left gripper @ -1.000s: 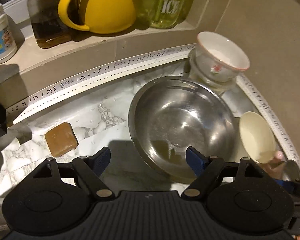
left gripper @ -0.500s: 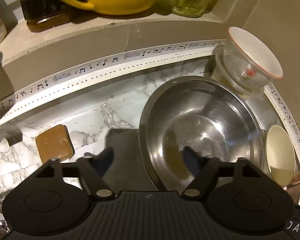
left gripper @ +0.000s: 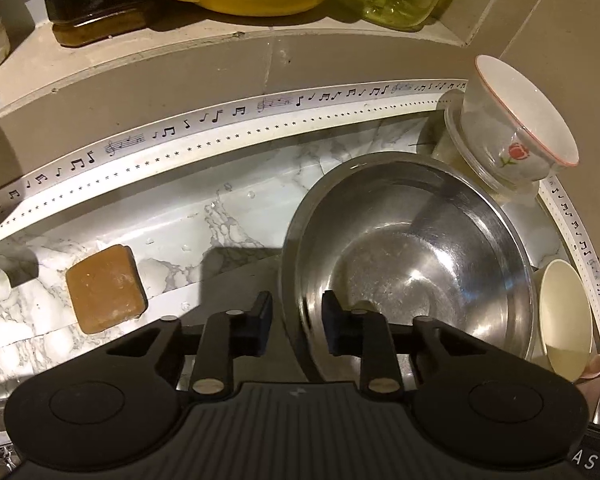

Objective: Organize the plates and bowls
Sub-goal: 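Move both tools to the rim of the large steel basin, then grasp the steel basin rim with both tools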

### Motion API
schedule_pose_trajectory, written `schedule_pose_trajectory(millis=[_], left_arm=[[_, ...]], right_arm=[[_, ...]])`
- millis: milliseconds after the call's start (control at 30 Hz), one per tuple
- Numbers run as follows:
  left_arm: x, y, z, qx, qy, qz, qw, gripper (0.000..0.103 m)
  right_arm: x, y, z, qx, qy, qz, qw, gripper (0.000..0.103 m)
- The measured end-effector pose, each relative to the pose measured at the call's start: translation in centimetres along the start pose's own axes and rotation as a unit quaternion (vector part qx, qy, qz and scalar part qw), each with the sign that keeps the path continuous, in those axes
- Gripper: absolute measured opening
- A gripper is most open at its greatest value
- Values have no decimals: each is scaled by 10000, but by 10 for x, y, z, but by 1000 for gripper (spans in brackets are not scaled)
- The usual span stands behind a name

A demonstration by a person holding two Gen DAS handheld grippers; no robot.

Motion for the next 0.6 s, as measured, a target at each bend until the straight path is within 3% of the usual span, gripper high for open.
schedule_pose_trajectory(millis=[267, 600], left_arm=[[-18, 9, 12, -108, 3, 25, 9999, 17], [-64, 16, 70, -343, -228, -218, 9989, 16]], right_arm=[[-6, 9, 7, -65, -4, 475, 9988, 22], [-31, 27, 43, -128, -115, 1200, 9926, 22]])
Point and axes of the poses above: each gripper's, at about its wrist camera, not at the fingertips, and z roughly against the way its jaws point, y to its left, x to its top, the point moved 7 cm from there along -z, roughly the way its jaws point, and after that the axes turned 11 degrees about x, right-handed, at the moved point
